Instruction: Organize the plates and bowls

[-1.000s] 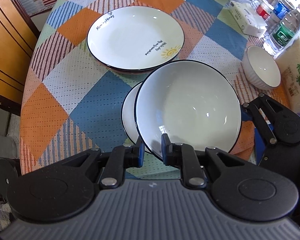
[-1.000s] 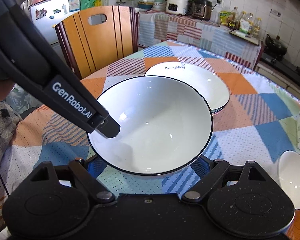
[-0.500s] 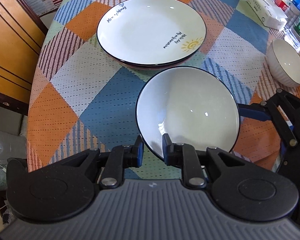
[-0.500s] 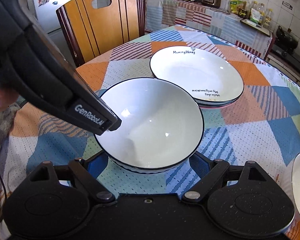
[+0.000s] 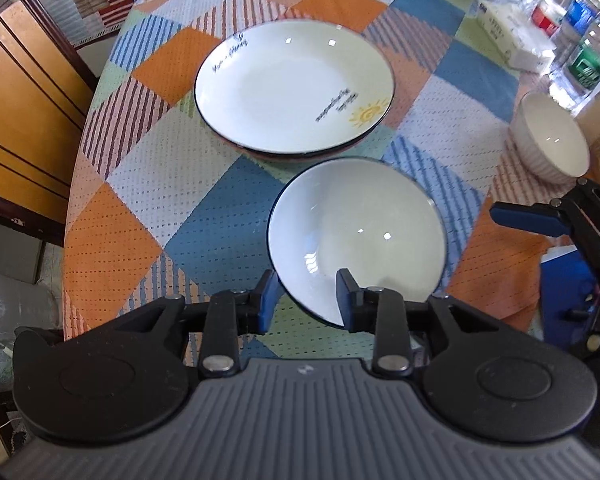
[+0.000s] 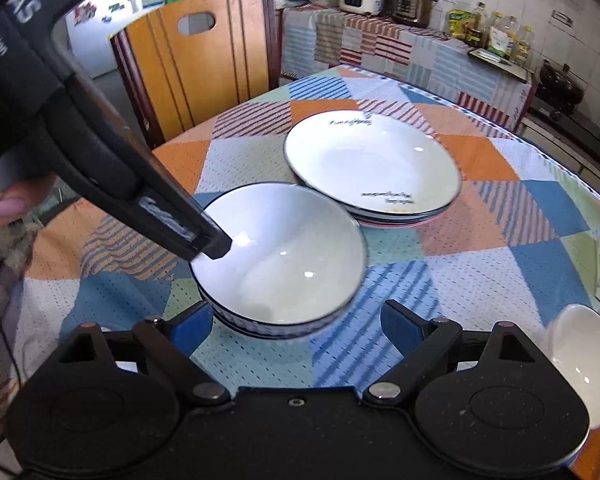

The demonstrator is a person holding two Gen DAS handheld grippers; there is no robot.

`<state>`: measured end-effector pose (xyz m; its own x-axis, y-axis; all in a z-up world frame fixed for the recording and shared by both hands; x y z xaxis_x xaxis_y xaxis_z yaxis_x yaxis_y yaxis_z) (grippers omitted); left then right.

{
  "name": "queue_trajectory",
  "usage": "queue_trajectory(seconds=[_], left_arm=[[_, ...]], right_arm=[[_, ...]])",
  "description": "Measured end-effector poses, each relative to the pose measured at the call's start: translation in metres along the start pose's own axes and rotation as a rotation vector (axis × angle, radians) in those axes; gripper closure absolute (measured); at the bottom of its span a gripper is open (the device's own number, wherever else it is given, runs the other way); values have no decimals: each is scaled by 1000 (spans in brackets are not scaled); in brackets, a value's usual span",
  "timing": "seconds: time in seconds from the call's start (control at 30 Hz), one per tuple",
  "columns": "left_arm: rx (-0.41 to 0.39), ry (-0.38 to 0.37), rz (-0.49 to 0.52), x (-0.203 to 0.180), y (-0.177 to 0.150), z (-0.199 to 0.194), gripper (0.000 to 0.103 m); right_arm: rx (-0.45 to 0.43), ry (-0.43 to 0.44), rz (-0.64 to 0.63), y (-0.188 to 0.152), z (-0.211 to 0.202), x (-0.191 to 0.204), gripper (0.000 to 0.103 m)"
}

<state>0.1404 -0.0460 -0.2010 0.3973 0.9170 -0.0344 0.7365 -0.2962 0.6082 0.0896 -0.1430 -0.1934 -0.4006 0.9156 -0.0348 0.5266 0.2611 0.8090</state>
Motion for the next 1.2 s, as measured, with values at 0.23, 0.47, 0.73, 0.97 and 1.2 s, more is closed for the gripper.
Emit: queue_trajectory(seconds=[0.23, 0.47, 0.73, 0.97, 1.2], left_arm=[[-75, -58, 22, -26, 22, -36, 65], [-106, -101, 63, -58, 33, -55, 62], [-119, -149, 102, -93, 45, -59, 62], [-132, -175, 121, -123, 58, -34, 62], [-118, -180, 74, -142, 63, 13, 62]], right_arm=[[-5, -90, 84, 6, -36, -39, 10], [26, -191, 203, -8, -66, -82, 9], [48, -287, 277, -31, -90, -127, 9], [47, -328, 291, -46, -88, -150, 9], [71, -352, 325, -68, -72, -169, 9]])
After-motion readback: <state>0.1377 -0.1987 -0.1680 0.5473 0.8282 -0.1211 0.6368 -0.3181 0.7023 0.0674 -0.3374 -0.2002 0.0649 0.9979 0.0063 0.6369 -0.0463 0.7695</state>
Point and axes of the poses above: each gripper's, at about its wrist camera, not at the fingertips, and z roughly the way its jaws point, x to its left, y to its top, the point moved 10 cm from there along z, roughly the way its jaws point, and after that the axes turned 15 degrees about -x, right-handed, at the moved point
